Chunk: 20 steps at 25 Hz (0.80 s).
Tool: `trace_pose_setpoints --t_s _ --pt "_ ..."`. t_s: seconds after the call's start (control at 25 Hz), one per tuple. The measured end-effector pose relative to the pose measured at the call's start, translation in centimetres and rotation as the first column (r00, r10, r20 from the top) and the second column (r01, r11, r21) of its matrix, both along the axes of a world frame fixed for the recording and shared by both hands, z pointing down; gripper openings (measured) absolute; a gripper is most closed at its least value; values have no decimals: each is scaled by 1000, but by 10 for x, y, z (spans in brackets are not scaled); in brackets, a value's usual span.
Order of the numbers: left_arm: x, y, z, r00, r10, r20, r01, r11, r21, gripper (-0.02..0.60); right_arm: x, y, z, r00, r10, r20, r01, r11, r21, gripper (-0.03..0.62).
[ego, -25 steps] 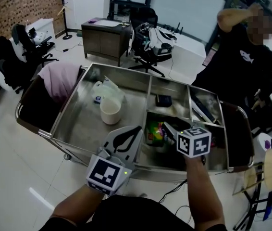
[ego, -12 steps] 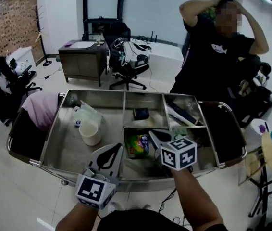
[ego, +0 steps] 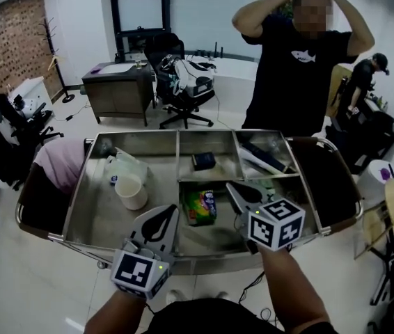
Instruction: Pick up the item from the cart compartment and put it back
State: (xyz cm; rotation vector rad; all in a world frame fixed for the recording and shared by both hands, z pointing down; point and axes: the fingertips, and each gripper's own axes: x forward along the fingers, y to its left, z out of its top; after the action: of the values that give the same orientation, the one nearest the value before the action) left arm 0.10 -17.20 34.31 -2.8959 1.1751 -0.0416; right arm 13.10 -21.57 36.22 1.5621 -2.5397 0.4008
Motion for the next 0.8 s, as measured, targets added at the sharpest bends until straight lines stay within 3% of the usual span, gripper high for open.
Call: trace_pose_setpoints --t_s 0.52,0.68,0.8 --pt "2 3 -14 1000 1 -13 -1 1000 23 0 11 42 -47 998 11 69 -20 991 131 11" --pt "-1 7 -9 1000 -2 7 2 1000 -20 0 22 61 -51 997 35 72 -47 985 164 11" --pt "-5 7 -10 1000 -6 -8 6 1000 -4 0 30 72 -49 995 51 80 -64 982 175 11"
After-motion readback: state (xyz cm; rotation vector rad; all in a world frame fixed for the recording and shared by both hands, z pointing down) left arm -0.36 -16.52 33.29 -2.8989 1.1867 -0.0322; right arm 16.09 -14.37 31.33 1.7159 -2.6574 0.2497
